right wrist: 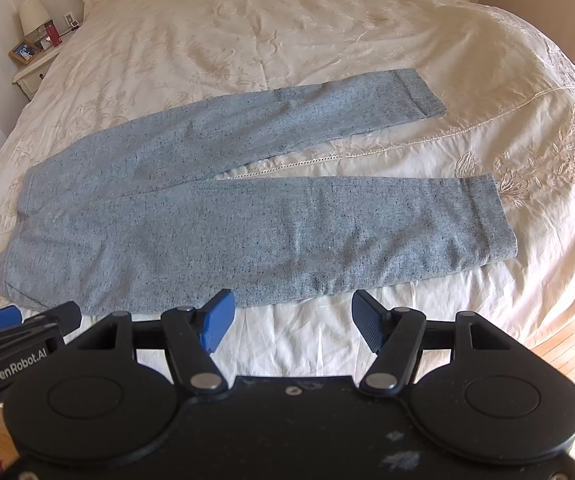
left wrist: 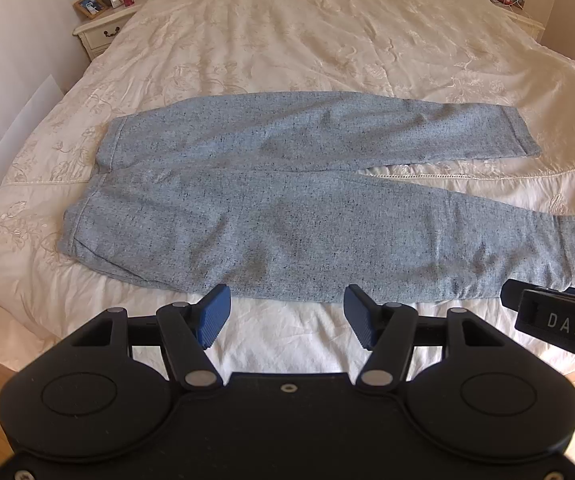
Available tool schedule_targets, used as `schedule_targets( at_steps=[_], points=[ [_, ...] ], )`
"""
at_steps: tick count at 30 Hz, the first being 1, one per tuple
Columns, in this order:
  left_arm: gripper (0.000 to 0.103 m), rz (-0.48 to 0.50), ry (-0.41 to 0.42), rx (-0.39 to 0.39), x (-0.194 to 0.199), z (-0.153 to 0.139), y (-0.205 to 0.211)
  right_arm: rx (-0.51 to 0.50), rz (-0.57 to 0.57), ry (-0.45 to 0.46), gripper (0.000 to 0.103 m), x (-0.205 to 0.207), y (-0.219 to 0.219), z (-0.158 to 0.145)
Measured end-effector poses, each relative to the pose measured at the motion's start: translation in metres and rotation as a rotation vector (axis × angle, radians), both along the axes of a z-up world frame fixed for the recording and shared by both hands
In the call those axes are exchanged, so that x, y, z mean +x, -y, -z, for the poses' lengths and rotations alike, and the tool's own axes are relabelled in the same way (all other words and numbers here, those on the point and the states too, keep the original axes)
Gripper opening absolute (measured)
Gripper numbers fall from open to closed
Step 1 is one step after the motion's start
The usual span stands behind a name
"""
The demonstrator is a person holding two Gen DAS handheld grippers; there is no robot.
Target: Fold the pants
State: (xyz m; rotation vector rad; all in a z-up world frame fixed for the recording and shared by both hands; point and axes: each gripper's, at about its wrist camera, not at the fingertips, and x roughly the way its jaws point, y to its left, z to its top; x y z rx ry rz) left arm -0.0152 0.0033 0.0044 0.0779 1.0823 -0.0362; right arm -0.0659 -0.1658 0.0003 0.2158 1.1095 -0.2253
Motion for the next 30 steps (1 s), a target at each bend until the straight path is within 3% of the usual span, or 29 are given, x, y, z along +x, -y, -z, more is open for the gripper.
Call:
schedule_targets(
  at_steps=[30],
  points=[
    [0.064,0.000,-0.013,0.007,0.0006,0.0065,0.0010,0.006,-0.011,-0.012,0.068,0.0026,-0.0041,0.0061]
  ],
)
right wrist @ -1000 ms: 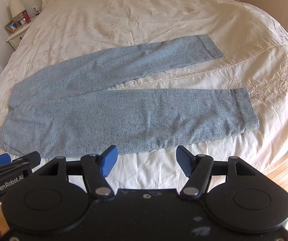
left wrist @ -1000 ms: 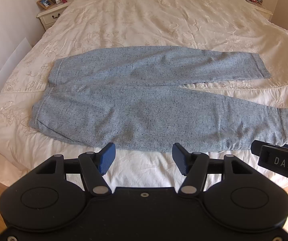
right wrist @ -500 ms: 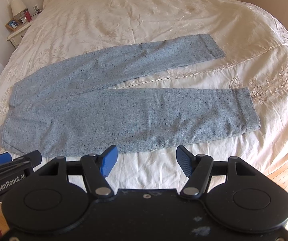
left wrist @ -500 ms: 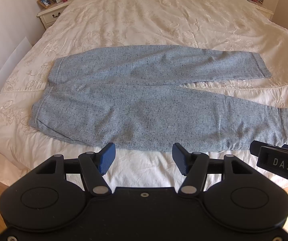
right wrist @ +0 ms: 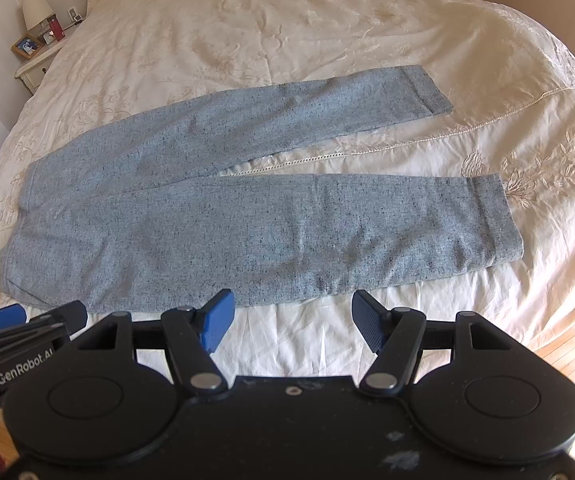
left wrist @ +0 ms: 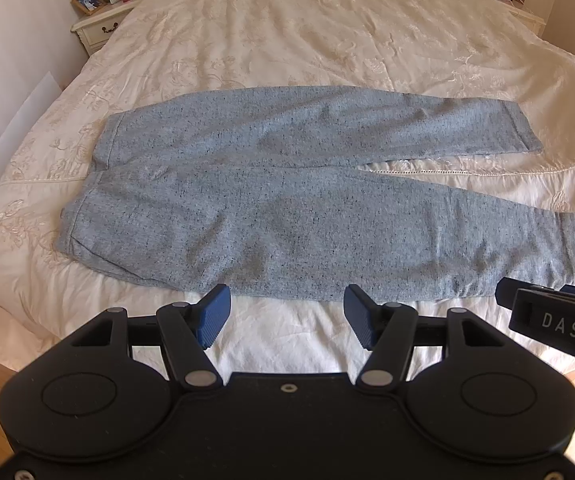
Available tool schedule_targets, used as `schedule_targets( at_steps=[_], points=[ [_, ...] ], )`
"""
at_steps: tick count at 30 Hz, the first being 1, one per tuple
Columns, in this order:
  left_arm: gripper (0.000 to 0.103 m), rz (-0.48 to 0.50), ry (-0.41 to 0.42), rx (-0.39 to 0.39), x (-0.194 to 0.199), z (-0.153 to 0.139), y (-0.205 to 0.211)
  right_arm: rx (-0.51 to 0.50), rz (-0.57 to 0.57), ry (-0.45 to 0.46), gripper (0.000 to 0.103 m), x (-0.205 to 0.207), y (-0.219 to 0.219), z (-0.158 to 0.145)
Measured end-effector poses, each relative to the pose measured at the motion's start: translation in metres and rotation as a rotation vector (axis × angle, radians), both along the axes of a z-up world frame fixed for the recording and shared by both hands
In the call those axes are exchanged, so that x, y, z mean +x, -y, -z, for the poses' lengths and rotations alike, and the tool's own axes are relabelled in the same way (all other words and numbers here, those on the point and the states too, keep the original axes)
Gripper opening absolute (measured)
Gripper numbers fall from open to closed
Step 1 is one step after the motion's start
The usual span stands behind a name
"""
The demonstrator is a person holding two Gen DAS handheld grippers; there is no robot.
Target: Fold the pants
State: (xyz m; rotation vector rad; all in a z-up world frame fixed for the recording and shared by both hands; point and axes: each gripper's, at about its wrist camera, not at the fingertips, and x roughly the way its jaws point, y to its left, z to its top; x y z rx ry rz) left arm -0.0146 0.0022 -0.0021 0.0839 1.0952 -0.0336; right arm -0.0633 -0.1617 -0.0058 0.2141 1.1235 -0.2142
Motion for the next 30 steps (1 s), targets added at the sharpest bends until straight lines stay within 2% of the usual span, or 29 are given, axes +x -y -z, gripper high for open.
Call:
schedule_targets(
  at_steps=[24,30],
  points=[
    [0.064,-0.003,-0.011,0.000,-0.0011,0.0025,0.0026,0.009,-0.029,-0.023,0.068,0.0025,-0.0013,0.0049],
    [0.065,-0.019,-0.024,0.019,0.0008,0.0047,0.0043,-0.030,-0.034,-0.038,0.068,0.0046,-0.0021,0.0084]
  ],
)
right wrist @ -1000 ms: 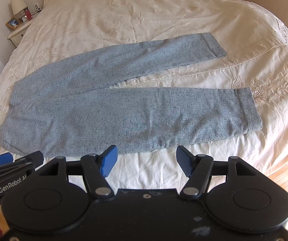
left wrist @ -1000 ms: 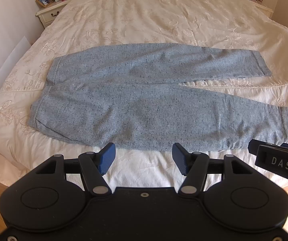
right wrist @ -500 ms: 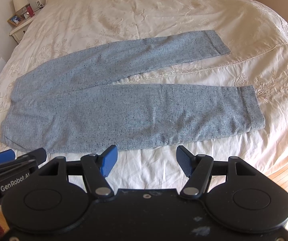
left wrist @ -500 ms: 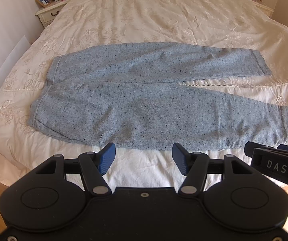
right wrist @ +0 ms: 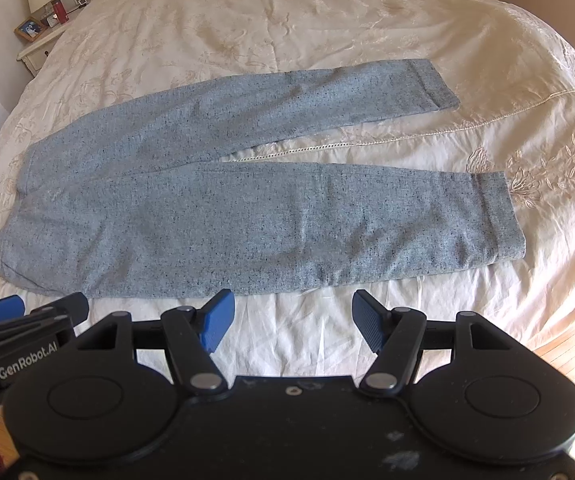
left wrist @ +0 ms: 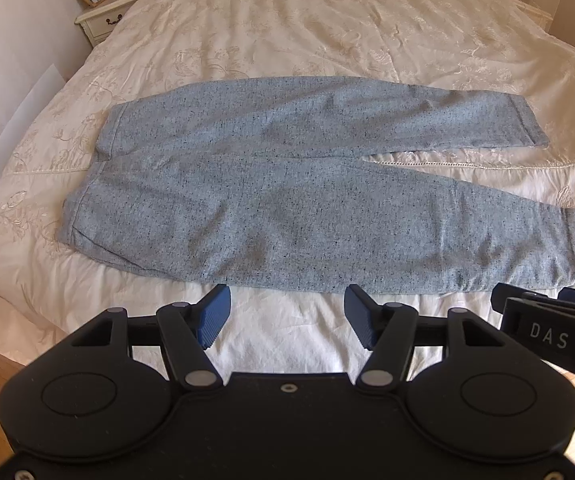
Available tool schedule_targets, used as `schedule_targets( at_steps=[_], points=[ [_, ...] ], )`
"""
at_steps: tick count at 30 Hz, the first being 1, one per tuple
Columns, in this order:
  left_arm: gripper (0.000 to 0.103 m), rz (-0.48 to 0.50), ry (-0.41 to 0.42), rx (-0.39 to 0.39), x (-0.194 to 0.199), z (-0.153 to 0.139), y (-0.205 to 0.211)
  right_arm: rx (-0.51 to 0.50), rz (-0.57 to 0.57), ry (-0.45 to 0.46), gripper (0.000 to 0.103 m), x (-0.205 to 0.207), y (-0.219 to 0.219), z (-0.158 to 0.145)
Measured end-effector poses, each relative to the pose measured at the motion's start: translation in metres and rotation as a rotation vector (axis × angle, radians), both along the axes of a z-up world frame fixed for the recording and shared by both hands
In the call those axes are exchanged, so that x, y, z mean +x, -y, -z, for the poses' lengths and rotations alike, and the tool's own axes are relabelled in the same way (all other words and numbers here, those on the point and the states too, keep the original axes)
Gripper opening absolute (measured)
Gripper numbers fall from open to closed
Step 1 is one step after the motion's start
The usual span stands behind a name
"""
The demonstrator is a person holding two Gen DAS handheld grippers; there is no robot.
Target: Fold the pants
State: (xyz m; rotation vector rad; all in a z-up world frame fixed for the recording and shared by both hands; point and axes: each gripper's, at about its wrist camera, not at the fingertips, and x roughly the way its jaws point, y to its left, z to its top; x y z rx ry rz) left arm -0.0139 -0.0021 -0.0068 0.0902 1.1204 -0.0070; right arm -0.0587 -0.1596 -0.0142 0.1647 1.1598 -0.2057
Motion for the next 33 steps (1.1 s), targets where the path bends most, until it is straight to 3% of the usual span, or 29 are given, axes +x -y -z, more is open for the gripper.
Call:
schedule_targets(
  at_steps=[10,21,26,33],
  points=[
    [0.065,-0.040,-0.005,0.014,-0.001,0.002,-0.005,-0.026,0.015,-0.030,0.069,0.009,-0.001,0.012],
    [0.061,-0.063,-0.159,-0.004,0.015,0.028,-0.022,0.065,-0.016,-0.088,0.068,0.024,-0.017,0.044],
    [0.061,-0.015,-0.153,0.005,0.043,0.034,-0.016,0.104,-0.028,-0.124,0.064,0.043,-0.013,0.056],
    [0.061,0.092,-0.156,-0.001,0.091,0.048,-0.004,0.080,0.087,-0.180,0.062,0.073,0.019,0.077]
  ],
)
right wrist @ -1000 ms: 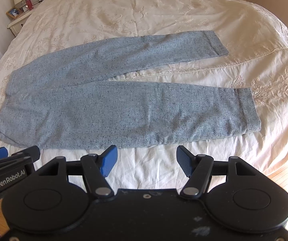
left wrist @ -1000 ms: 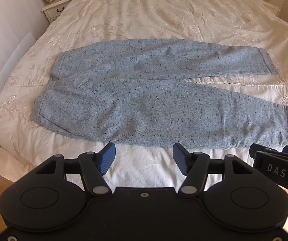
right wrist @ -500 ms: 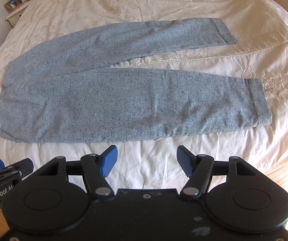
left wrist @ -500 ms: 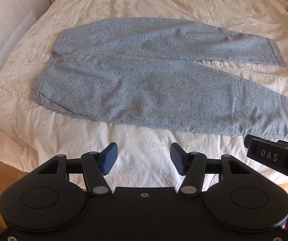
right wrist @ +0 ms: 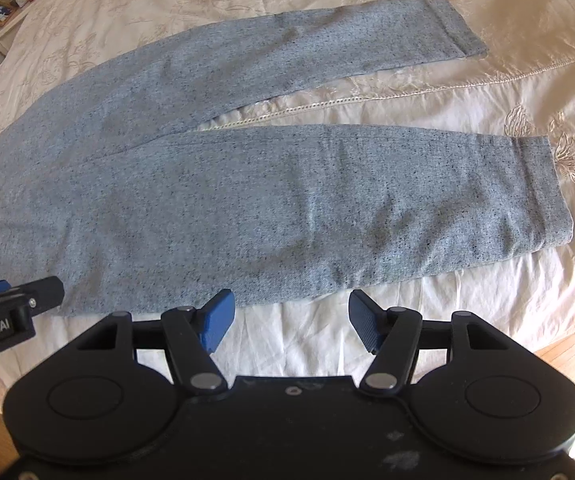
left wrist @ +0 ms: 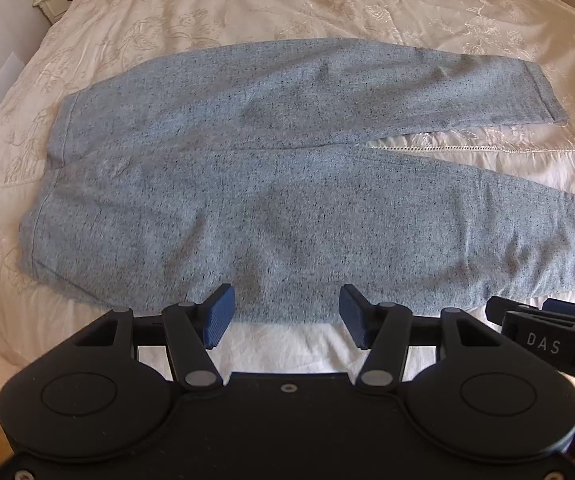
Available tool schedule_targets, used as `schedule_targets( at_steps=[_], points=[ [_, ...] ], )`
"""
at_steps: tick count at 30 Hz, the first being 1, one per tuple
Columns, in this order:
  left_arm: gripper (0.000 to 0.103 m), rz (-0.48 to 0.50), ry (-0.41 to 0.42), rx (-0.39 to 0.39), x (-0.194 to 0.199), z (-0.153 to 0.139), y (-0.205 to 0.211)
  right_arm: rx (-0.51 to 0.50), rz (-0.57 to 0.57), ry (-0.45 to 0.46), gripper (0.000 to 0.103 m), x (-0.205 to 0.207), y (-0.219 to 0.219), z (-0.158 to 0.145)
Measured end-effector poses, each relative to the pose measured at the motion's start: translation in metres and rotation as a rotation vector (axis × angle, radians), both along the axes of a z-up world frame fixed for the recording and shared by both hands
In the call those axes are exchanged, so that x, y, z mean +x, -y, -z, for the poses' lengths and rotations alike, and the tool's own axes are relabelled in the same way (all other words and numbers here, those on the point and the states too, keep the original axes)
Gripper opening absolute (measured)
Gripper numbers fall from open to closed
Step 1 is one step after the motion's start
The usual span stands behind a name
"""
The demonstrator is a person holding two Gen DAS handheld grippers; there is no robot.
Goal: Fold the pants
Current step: 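Move the right gripper to a pant leg cuff and close on it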
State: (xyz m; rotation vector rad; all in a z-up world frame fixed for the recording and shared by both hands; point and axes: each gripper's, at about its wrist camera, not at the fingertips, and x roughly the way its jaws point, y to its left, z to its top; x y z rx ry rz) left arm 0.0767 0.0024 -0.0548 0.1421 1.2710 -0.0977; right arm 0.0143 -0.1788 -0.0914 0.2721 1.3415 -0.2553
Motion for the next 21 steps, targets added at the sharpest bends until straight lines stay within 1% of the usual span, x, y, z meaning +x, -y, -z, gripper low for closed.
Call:
schedule_targets(
  at_steps=[5,9,12,13,15,17,21],
  points=[
    [0.061,0.052,-0.034,0.000,0.034,0.020,0.002,0.016,0.115,-0.056,0.062,0.019,0.027,0.013],
    [0.061,0.085,-0.037,0.006,0.060,0.030,0.004,0.020,0.179,-0.067,0.062,0.037,0.048,0.015],
    [0.055,0.108,-0.025,0.011,0.081,0.032,0.009,0.027,0.214,-0.065,0.062,0.052,0.063,0.013],
    [0.054,0.108,-0.018,0.010,0.088,0.031,0.011,0.023,0.219,-0.061,0.062,0.059,0.070,0.012],
    [0.054,0.087,0.009,0.001,0.103,0.026,0.012,0.011,0.231,-0.044,0.061,0.074,0.083,0.010],
    [0.054,0.057,0.038,-0.005,0.118,0.021,0.013,0.001,0.249,-0.009,0.061,0.090,0.099,0.006],
    [0.054,-0.010,0.084,0.003,0.140,0.014,0.019,0.025,0.258,0.040,0.061,0.135,0.136,0.003]
  ],
)
